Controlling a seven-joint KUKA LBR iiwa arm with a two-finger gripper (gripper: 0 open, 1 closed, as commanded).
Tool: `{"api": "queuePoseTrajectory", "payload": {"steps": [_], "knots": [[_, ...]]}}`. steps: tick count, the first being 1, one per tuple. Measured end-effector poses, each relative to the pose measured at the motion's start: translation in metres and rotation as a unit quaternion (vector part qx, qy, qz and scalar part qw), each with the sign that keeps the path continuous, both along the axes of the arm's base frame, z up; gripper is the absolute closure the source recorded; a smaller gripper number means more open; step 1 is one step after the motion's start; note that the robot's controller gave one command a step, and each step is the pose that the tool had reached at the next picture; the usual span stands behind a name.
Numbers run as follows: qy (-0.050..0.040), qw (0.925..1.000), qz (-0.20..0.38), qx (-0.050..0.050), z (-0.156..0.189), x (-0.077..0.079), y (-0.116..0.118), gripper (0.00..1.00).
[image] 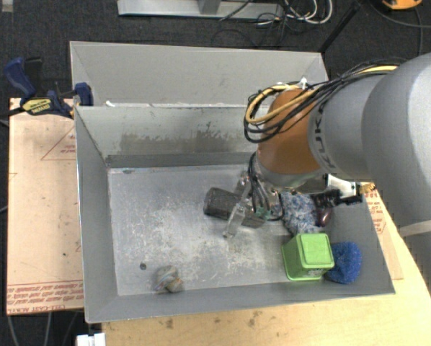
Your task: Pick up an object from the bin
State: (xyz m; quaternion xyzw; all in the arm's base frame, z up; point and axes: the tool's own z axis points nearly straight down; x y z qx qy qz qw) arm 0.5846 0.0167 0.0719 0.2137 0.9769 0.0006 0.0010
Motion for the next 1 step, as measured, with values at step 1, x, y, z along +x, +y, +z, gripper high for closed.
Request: {"api": "queuePoseTrajectory", "payload": {"steps": [1], "knots": [[-0.0005,0.9984,0.057,0.0,-0.0012,-0.0099,0.0024,1.0]]}}
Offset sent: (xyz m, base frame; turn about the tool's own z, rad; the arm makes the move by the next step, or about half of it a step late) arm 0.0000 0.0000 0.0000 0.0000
